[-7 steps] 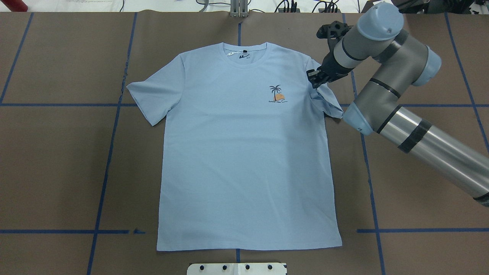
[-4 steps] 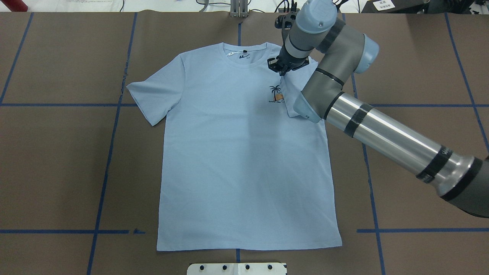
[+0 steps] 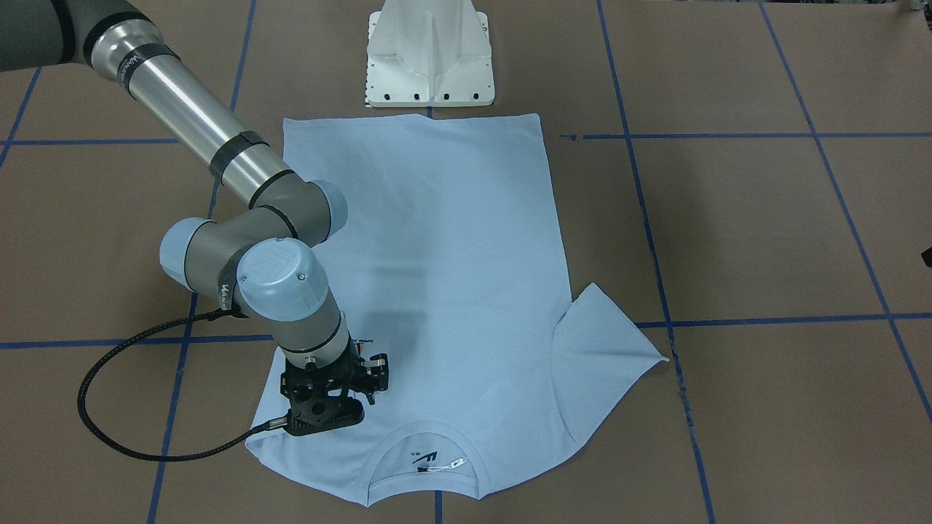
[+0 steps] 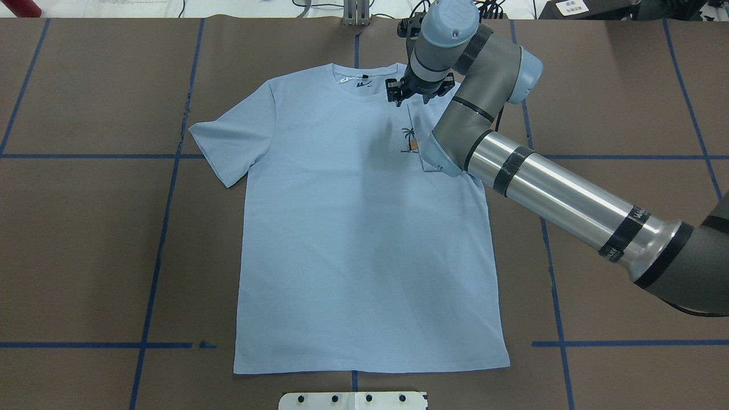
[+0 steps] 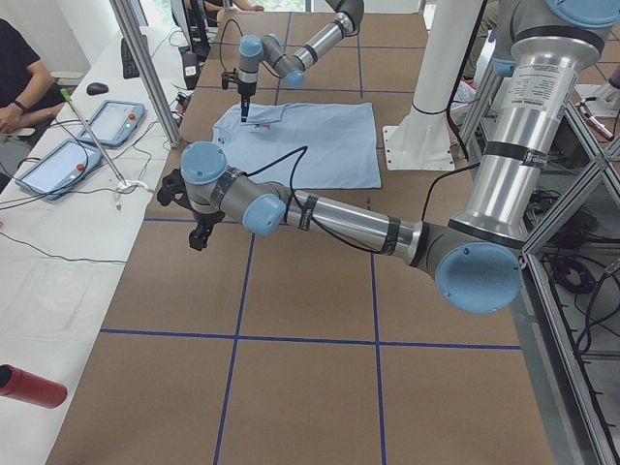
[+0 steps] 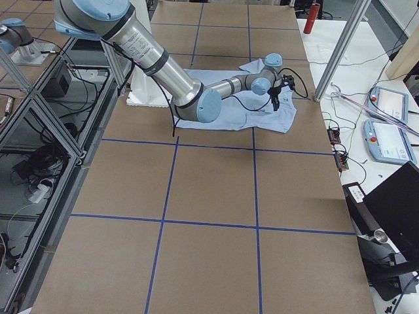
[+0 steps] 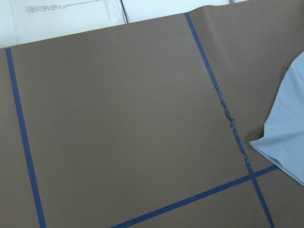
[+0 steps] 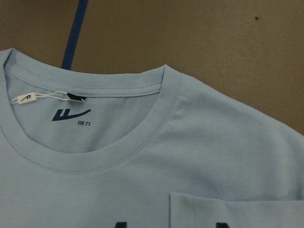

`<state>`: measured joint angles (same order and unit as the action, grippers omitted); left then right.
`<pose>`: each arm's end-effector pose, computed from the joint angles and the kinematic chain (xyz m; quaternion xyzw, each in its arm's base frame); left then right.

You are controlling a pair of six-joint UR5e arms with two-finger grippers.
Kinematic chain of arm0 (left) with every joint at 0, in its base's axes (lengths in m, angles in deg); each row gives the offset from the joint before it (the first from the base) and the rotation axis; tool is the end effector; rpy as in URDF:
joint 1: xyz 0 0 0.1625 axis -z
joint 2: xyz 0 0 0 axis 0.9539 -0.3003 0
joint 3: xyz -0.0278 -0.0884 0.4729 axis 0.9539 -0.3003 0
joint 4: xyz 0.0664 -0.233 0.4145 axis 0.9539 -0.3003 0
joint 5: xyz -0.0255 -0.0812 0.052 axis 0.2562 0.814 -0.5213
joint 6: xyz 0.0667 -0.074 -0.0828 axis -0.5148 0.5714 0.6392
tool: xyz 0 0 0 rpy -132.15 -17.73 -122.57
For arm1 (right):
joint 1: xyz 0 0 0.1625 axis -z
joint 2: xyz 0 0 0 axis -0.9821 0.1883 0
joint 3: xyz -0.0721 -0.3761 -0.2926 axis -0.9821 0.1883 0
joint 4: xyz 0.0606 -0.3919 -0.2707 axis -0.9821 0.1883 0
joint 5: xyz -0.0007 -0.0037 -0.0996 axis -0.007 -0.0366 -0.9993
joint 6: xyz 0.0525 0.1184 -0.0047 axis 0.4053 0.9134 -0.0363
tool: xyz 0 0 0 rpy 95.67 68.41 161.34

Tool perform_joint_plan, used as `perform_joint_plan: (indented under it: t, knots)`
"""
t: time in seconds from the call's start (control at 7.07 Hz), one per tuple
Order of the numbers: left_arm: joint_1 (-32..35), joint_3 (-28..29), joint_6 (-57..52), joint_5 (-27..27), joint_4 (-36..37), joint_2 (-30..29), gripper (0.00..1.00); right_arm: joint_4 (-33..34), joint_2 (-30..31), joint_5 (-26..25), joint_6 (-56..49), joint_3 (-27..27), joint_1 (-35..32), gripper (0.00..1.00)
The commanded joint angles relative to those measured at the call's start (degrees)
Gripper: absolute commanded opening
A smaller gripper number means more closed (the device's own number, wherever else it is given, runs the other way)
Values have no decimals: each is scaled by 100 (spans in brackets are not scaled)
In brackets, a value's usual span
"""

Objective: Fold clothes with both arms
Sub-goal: 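Fold the grasped sleeve inward over the chest with the right gripper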

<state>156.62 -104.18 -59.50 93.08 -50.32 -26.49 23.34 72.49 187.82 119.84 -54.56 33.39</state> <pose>0.0404 -0.7011 0.5249 0.1865 0.4504 0.0817 0.8693 -0.6279 -0.7696 0.3079 0.1364 -0.4005 -0.0118 0.9060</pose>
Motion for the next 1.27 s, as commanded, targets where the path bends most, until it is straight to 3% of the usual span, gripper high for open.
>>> perform_joint_plan:
  t: [0.0, 0.14, 0.57, 0.71, 0.85, 1.13]
  knots:
    - [-321, 4, 907, -453, -121, -243, 100, 594, 152, 535, 241, -537, -47, 100]
    - [-698, 4, 1889, -673, -566, -261, 100, 1688, 301, 774, 242, -1299, -117, 100]
    - [-2085, -13, 4519, -1918, -1772, -340, 100, 3443, 977, 917, 233, -3023, -328, 100]
    - [-2734, 39, 5127, -2671, -1827, -489, 100, 3509, 1363, 909, 233, -3551, -337, 100]
    - [-3150, 327, 5281, -3323, -1863, -760, 99, 3509, 1436, 900, 242, -3626, -355, 100]
    - [-3312, 1336, 5327, -3706, -2727, -1140, 98, 3457, 1489, 891, 242, -3618, -355, 100]
